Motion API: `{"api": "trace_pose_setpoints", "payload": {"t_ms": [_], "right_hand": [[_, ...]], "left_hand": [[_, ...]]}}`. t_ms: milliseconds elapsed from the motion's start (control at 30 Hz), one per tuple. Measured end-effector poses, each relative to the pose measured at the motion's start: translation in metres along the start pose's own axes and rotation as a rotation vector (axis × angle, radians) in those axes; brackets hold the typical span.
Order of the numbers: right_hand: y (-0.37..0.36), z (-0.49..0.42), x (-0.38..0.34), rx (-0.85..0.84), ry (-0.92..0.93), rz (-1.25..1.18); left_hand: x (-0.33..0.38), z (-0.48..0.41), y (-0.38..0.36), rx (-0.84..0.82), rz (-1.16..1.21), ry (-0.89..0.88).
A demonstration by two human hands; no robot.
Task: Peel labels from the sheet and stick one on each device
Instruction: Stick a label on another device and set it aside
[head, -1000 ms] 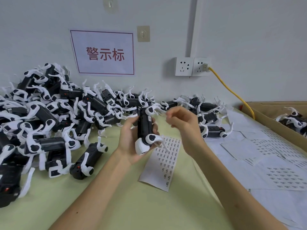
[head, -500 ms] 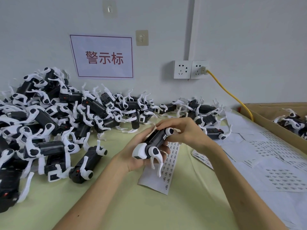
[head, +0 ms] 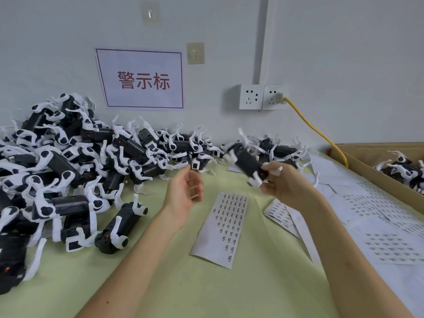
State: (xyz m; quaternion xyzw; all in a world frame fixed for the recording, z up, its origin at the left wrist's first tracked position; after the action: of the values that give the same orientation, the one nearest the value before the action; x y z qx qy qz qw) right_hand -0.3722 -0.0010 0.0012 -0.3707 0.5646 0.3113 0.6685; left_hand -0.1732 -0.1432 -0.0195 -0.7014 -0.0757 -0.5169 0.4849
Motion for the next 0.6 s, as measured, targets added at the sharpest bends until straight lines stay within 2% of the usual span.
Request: {"api": "trace_pose_setpoints", "payload": {"t_ms": [100, 200, 267, 367, 433, 533, 600], "right_hand": [[0.032, 0.006, -0.012, 0.142, 0.151, -0.572], [0.064, 0.024, -0.027, 0.027, 0.476, -1.206], [0.090, 0.032, -0.028, 0.057, 0.602, -1.332], [0.094, 0.029, -0.020, 0.139, 0.575, -1.249], [0.075, 0.021, -0.020, 0.153, 0.490, -1.077], [0.024, 0.011, -0.030, 0.180, 0.374, -0.582], [-0.022, 0.011, -0.035, 0.134, 0.402, -0.165]], "left_hand": [[0.009, 0.000, 0.006, 0.106, 0.025, -0.063], [0.011, 0.001, 0.004, 0.120, 0.014, -0.081], [0.009, 0.000, 0.004, 0.124, 0.021, -0.086], [0.003, -0.002, 0.007, 0.140, -0.028, -0.062], [0.000, -0.004, 0.012, 0.163, -0.127, -0.049], [-0.001, -0.004, 0.013, 0.151, -0.418, -0.088], [-0.001, -0.002, 0.004, 0.076, -0.705, -0.201]]}}
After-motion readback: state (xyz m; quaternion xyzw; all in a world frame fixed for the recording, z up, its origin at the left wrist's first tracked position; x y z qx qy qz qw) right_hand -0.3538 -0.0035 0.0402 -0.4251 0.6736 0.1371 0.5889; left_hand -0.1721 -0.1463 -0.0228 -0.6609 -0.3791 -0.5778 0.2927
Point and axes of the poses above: each hand's wrist, its own z-axis away from the middle knuckle, its own y-axis out of the back of the hand, x = y × z, the point moved 6 cm from there along -z, towards the middle knuckle, and after that the axes turned 13 degrees about z, right-handed, at the moved point
